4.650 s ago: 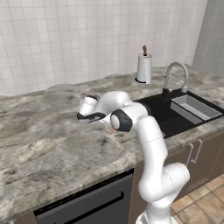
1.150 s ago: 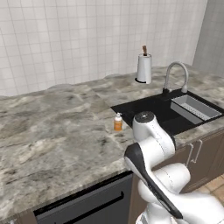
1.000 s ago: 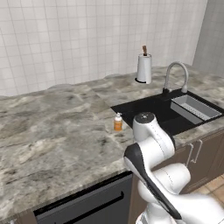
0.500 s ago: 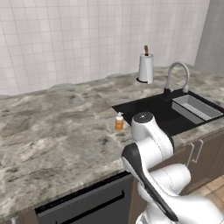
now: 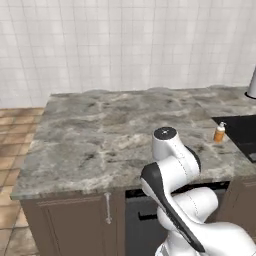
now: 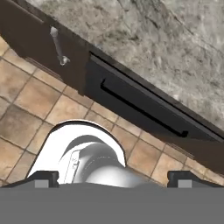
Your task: Restock the sink supplies by placing the sponge and soap dispenser on the counter and next to the sink. Make sure the soap dispenser is upright.
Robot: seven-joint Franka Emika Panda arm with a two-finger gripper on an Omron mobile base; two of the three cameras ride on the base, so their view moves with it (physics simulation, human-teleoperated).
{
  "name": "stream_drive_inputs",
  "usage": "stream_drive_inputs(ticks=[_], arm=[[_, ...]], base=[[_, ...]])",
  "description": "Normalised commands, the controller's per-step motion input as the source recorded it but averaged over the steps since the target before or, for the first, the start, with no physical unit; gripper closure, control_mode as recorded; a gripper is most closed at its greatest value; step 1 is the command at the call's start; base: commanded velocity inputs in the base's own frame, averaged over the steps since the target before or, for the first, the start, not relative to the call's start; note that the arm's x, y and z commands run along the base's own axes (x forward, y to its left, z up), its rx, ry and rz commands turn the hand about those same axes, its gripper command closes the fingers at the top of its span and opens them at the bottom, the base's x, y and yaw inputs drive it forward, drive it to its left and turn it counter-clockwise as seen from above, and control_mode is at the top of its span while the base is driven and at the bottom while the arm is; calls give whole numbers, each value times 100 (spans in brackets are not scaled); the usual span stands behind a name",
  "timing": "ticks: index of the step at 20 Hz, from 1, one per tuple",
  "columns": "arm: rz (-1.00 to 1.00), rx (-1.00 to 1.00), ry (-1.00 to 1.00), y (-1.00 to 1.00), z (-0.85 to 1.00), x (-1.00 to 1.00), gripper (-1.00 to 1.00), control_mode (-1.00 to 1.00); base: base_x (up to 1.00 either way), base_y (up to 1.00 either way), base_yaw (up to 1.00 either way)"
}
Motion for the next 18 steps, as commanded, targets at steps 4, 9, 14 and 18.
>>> stream_drive_inputs(ticks=[4,9,14,18], arm=[[0,0,0,0,0,0,-100,100],[0,0,0,0,0,0,-100,100],[0,0,0,0,0,0,-100,100],[0,0,0,0,0,0,-100,100]], base=[[0,97,75],[-3,96,77],[-2,94,77],[0,88,78]])
